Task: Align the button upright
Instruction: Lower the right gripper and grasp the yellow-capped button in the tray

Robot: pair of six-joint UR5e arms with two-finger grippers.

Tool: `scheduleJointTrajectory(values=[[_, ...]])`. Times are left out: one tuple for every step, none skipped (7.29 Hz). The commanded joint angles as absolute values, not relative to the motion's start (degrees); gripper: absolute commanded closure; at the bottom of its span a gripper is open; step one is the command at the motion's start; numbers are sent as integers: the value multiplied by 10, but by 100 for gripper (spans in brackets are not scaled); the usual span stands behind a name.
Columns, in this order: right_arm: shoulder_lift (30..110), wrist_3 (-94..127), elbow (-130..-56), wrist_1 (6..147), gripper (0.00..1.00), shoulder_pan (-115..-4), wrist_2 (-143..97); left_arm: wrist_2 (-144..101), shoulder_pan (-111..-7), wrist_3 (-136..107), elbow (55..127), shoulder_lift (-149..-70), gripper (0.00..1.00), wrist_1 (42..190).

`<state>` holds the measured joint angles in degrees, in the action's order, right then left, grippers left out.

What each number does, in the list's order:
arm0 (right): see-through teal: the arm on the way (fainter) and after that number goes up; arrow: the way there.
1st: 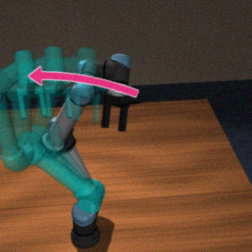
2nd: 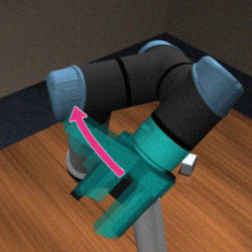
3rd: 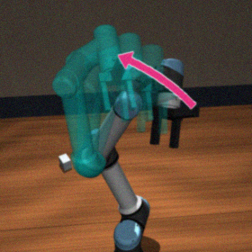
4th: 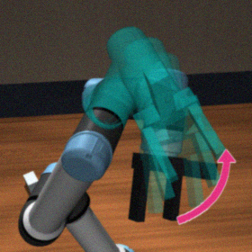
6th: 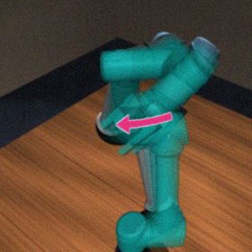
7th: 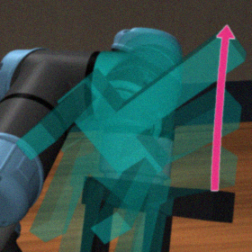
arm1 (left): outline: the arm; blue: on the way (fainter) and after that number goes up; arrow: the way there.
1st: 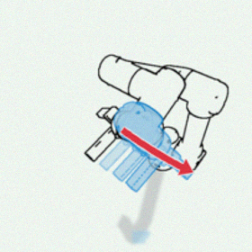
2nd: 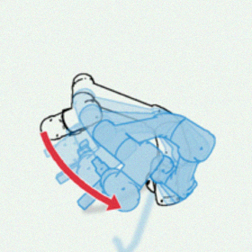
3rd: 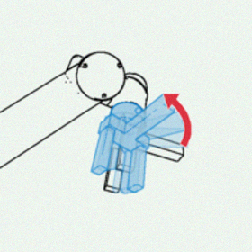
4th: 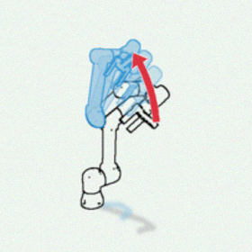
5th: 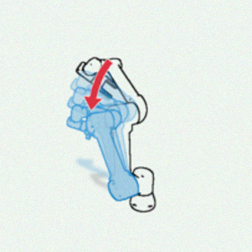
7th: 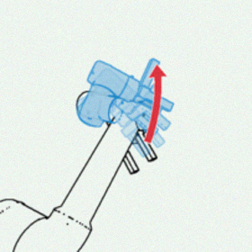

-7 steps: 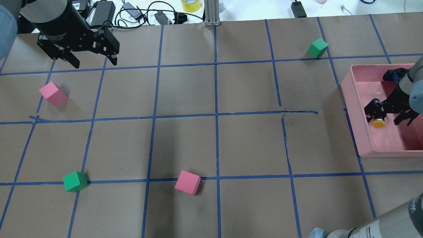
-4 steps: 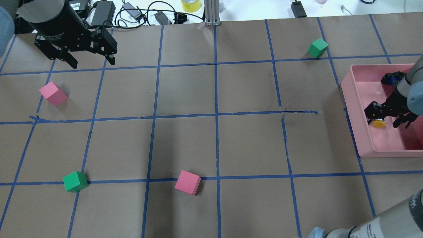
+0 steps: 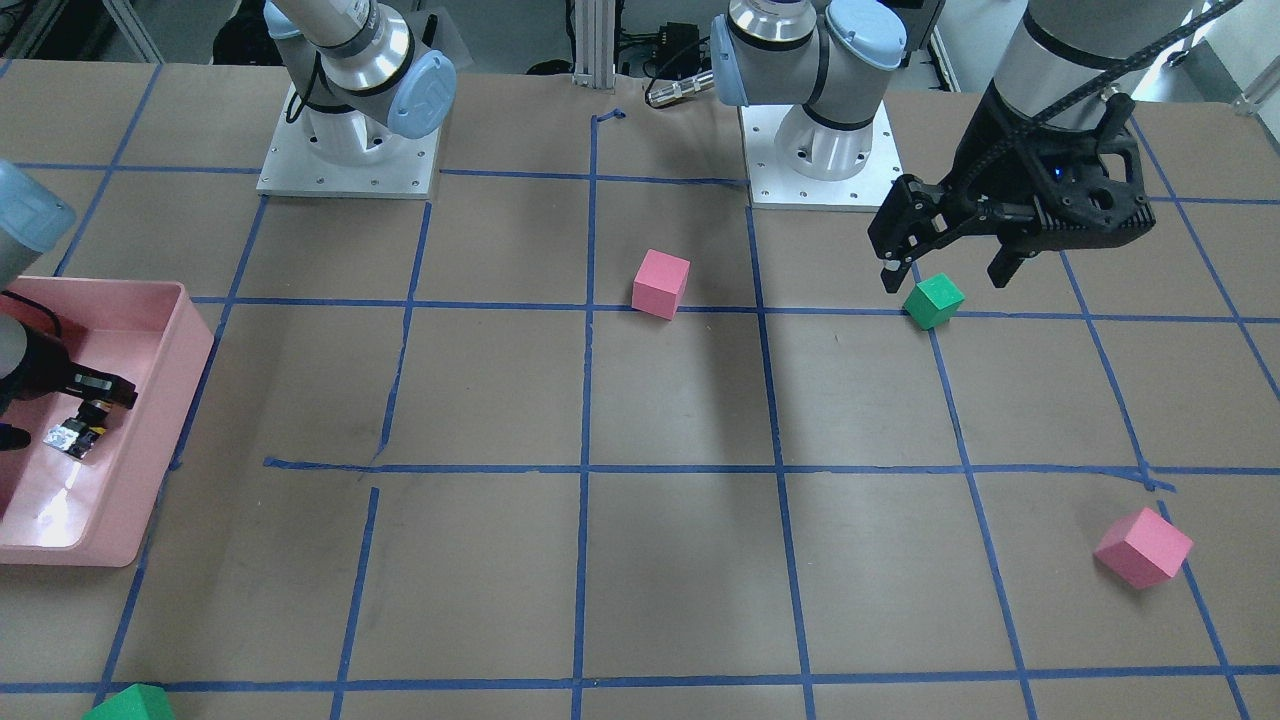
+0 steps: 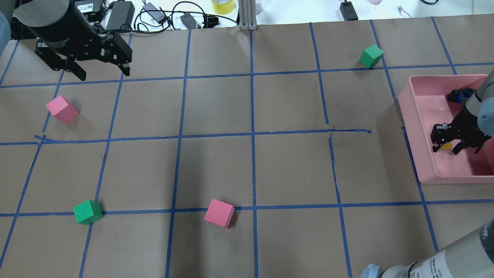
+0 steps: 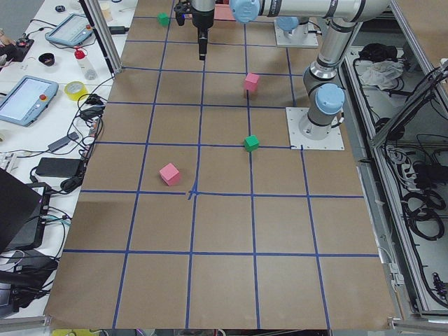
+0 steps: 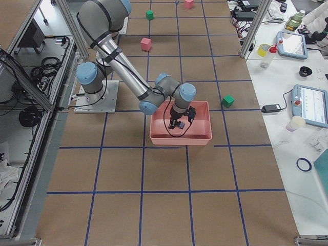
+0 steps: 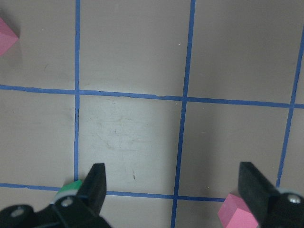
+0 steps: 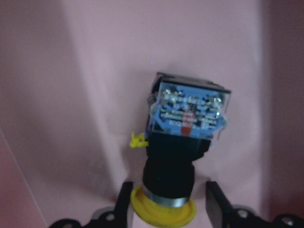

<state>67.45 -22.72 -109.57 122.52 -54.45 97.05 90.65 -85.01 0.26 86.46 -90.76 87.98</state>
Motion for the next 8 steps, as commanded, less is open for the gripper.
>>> scheduleJointTrajectory(values=[[678, -227, -1089, 1222, 100, -543, 969, 909, -852, 3, 869, -902, 0, 880], [686, -225, -1086, 1212, 100, -543, 969, 909, -853, -1, 868, -898, 0, 880], [706, -225, -1087, 1199, 100, -543, 966, 908, -855, -8, 867, -897, 0, 880], [723, -224, -1083, 1182, 100, -543, 962, 902, -857, -13, 867, -897, 0, 880], [735, -225, -1062, 1163, 100, -543, 962, 898, -858, -42, 868, -897, 0, 878], [739, -225, -1022, 1113, 100, -548, 962, 898, -859, -63, 868, -898, 0, 874], [739, -226, -972, 1059, 100, -549, 957, 898, -867, -73, 868, -899, 0, 872], [740, -224, -939, 1029, 100, -563, 934, 899, -881, -73, 868, -899, 1, 867]])
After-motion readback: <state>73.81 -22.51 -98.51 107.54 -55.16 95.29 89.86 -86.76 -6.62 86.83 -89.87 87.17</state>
